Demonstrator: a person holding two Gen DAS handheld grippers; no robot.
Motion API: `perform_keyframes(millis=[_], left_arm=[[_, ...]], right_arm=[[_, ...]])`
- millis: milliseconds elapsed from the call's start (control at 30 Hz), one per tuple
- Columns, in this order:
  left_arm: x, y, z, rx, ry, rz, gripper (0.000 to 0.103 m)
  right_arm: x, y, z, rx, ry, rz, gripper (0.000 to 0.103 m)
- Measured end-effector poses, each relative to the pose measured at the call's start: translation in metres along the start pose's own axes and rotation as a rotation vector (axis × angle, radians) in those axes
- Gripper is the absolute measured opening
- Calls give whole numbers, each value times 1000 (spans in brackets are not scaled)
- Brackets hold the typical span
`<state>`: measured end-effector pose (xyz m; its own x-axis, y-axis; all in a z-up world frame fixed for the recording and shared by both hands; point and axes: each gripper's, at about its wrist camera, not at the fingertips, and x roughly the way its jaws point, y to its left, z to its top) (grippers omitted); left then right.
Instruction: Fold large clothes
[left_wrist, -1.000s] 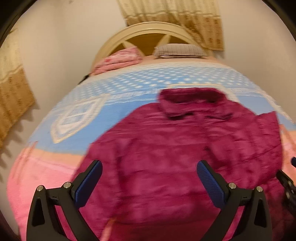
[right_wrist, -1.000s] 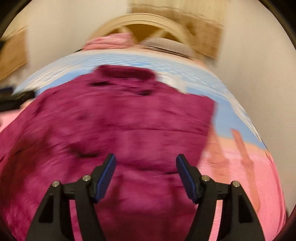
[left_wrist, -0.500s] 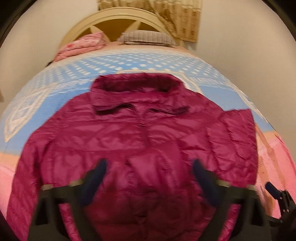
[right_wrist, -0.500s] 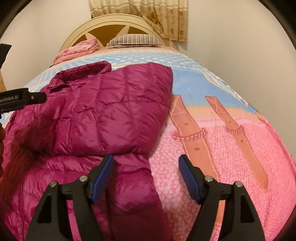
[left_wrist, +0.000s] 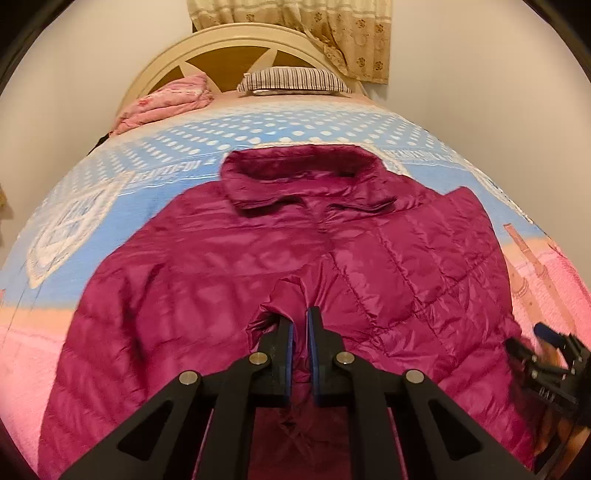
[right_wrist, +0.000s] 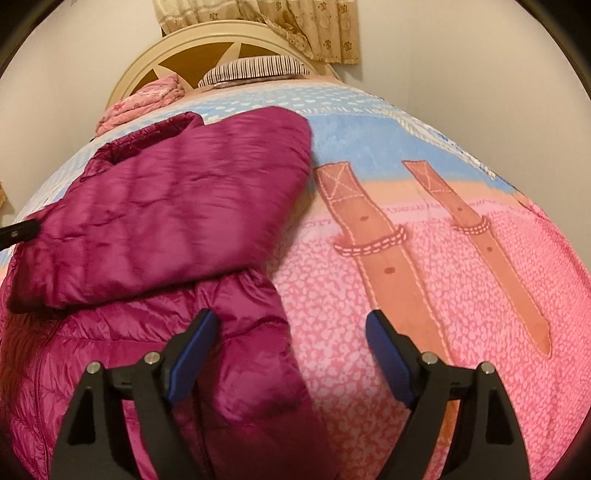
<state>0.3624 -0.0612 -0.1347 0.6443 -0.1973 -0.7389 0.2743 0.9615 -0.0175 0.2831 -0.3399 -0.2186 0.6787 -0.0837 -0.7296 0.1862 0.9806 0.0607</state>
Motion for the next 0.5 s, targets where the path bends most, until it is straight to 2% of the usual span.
perform_keyframes(millis=[233, 367, 433, 500], left_arm=[[-5, 1, -26, 68, 26, 77, 6], [-1, -4, -34, 112, 0, 147, 8], [0, -4, -33, 117, 9, 151, 8], [-9, -3, -30, 122, -17, 166, 9]], right_arm=[[5, 1, -1, -10, 23, -10, 90], [6, 1, -1, -14, 36, -11, 92], [7, 1, -1, -17, 45, -6, 93], [2, -1, -1, -12, 39, 21, 93]])
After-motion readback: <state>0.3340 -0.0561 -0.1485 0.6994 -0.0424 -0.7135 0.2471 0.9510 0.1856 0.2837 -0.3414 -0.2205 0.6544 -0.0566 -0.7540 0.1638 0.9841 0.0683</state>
